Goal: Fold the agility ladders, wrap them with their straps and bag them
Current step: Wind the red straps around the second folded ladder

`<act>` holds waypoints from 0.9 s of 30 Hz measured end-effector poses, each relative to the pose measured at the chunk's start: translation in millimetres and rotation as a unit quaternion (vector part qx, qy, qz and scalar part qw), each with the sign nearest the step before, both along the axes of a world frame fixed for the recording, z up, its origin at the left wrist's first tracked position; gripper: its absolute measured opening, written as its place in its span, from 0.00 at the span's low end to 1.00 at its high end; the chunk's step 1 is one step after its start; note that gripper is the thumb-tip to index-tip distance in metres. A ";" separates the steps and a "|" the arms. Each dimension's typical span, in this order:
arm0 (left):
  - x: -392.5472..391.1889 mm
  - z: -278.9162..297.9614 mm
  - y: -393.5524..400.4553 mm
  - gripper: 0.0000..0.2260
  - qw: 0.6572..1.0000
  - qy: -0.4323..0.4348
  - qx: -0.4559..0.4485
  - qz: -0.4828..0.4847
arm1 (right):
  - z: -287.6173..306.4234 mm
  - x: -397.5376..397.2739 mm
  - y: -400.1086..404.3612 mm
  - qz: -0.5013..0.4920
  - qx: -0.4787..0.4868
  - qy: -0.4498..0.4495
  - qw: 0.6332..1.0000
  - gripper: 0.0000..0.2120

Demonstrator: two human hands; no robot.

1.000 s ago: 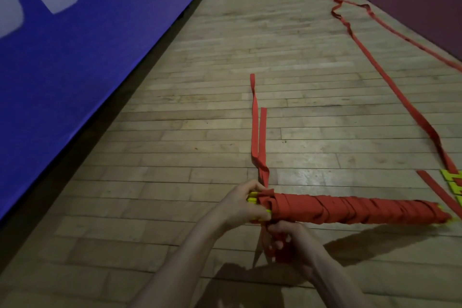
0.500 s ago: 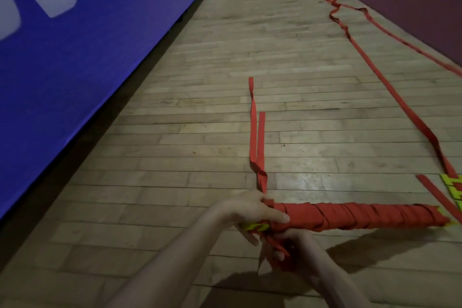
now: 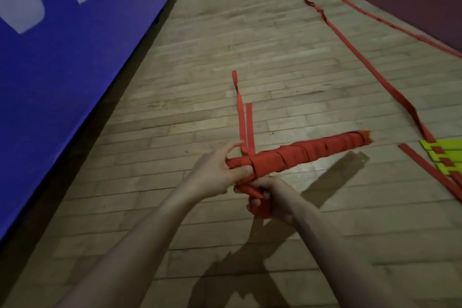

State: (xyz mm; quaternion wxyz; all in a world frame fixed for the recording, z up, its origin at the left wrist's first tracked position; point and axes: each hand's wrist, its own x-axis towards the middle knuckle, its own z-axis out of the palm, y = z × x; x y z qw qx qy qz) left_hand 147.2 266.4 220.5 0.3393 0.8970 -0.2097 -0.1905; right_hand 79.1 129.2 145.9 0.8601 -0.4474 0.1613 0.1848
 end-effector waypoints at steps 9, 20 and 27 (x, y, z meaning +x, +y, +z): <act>-1.7 -8.4 -1.6 0.33 1.000 -0.003 -0.004 0.011 | -24.7 -17.8 3.9 0.026 0.206 0.021 0.978 0.10; -2.7 -40.4 3.1 0.33 0.999 -0.038 0.003 0.007 | -26.7 -19.5 15.1 -0.003 -0.010 -0.011 1.000 0.13; -7.7 -57.7 10.7 0.34 0.979 -0.180 0.070 -0.058 | -27.6 -20.7 7.4 -0.038 0.140 0.140 0.979 0.14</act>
